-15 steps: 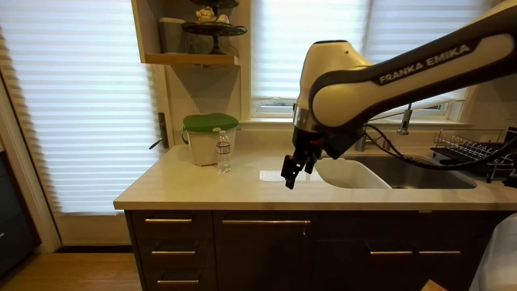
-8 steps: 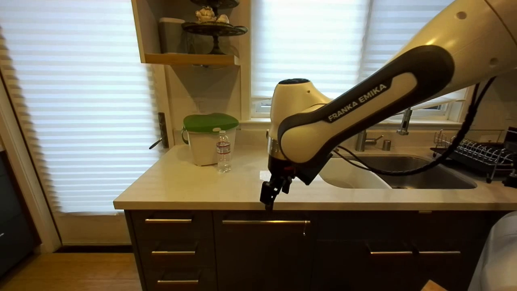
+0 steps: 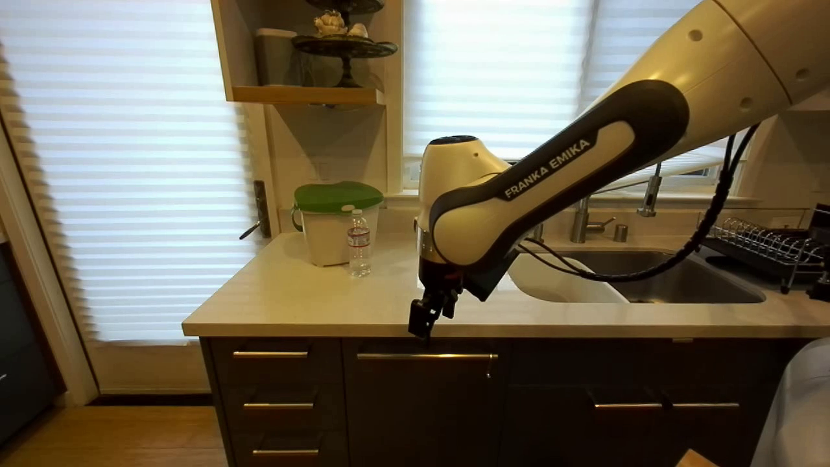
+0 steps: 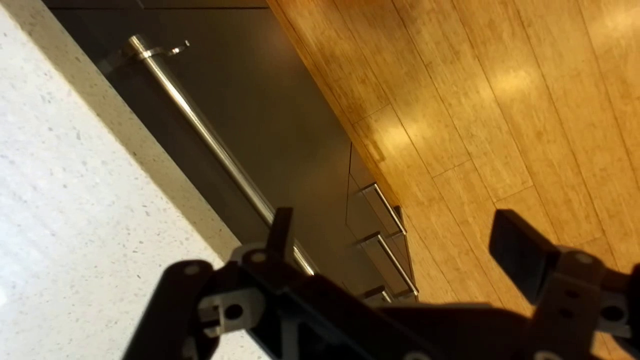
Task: Open the second drawer from the left
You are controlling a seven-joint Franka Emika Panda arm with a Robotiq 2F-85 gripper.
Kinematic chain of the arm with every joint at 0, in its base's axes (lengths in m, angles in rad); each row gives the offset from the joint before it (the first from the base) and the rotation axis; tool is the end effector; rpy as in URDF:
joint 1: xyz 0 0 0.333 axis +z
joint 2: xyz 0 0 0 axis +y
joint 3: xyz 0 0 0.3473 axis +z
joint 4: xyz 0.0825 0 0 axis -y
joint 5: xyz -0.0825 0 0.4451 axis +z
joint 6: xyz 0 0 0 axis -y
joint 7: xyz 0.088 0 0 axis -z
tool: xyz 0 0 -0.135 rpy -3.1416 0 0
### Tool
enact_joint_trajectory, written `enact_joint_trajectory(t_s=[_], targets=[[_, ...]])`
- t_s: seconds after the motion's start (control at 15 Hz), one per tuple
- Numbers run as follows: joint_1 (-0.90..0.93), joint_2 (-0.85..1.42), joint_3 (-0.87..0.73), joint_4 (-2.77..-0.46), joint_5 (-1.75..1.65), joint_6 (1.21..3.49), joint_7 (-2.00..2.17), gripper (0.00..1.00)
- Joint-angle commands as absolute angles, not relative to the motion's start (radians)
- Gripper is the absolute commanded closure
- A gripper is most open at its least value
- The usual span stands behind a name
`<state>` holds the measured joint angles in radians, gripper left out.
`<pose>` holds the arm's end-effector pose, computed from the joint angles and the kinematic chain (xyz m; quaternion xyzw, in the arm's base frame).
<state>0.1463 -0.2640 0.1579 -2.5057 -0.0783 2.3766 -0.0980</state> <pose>0.4729 0.1441 0.3544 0.9713 0.2236 0.0698 0.0426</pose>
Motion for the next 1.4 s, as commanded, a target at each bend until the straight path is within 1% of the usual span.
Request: enact_joint_trajectory(t_s=[0.0,0.4,0.73,0.93,1.0,1.33], targets=[[0.101,-0.217,0.199,-2.491,-0.237,2.429,0.051,0.0],[0.091,-0.027,0.274,-2.421,-0.608,2.41,0.377,0.0],[0.162,0.149,0.234,-2.336,-0.864,2.389,0.518,0.0],[0.199,0.246,0.199,-2.282,-0.957,2.398,0.527,0.0],[0.193,0.172,0.202,-2.335,-0.888,2.416,0.498,0.0],[0.209,0.241,0.184,-2.287,-0.924,2.417,0.502,0.0]])
